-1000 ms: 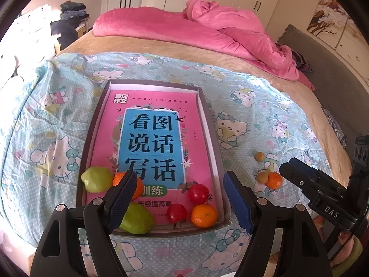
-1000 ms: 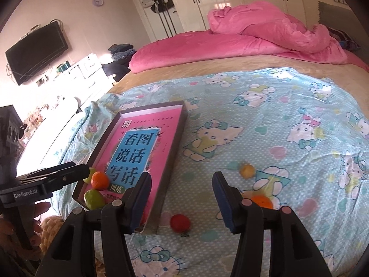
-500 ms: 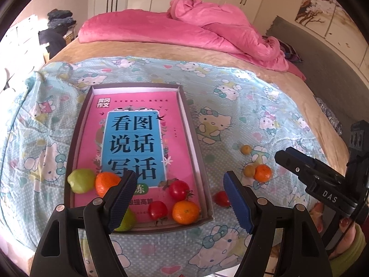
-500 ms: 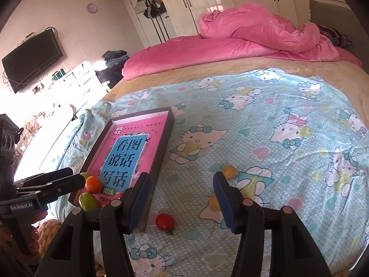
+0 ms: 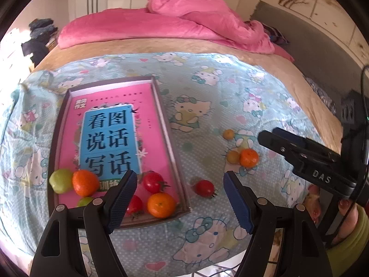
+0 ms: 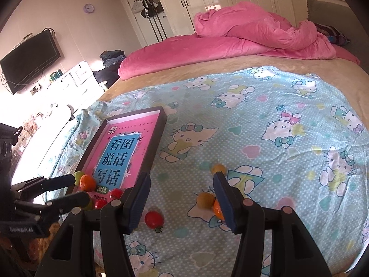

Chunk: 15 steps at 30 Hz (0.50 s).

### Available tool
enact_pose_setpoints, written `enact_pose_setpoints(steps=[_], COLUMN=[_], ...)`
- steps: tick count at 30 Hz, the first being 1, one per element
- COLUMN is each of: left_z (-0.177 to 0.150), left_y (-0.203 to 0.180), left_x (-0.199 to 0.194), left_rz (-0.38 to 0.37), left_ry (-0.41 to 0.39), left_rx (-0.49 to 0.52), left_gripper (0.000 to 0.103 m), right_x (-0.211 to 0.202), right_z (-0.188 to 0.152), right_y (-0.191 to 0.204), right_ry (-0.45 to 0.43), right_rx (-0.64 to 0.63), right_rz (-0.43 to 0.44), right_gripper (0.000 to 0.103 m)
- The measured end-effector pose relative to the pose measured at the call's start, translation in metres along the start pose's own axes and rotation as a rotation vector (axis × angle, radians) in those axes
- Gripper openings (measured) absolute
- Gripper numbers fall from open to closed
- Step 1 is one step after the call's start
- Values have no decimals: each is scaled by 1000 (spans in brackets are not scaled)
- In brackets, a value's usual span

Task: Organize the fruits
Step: 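Move both open tools toward the remaining oranges and yellow fruits on the bedspread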

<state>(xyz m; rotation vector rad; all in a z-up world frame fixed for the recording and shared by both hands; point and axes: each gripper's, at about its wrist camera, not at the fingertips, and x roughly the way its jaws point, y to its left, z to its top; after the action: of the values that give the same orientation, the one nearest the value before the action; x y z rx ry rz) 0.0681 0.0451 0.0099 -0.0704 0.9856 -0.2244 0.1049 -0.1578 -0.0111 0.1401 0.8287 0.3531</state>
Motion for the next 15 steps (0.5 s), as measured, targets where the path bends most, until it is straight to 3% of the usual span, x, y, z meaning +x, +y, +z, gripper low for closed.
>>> enact_pose_setpoints(steps=[15], left_z=[-14], left_y=[-31], left_x=[24], left_rz=[-39], left_ry=[70], left_rx=[86], left_gripper=[78], right_x=[13], right_z=[-10], right_y=[-8], right_ry=[55], right_rx=[-46], right_rz=[-13], right_gripper=[56])
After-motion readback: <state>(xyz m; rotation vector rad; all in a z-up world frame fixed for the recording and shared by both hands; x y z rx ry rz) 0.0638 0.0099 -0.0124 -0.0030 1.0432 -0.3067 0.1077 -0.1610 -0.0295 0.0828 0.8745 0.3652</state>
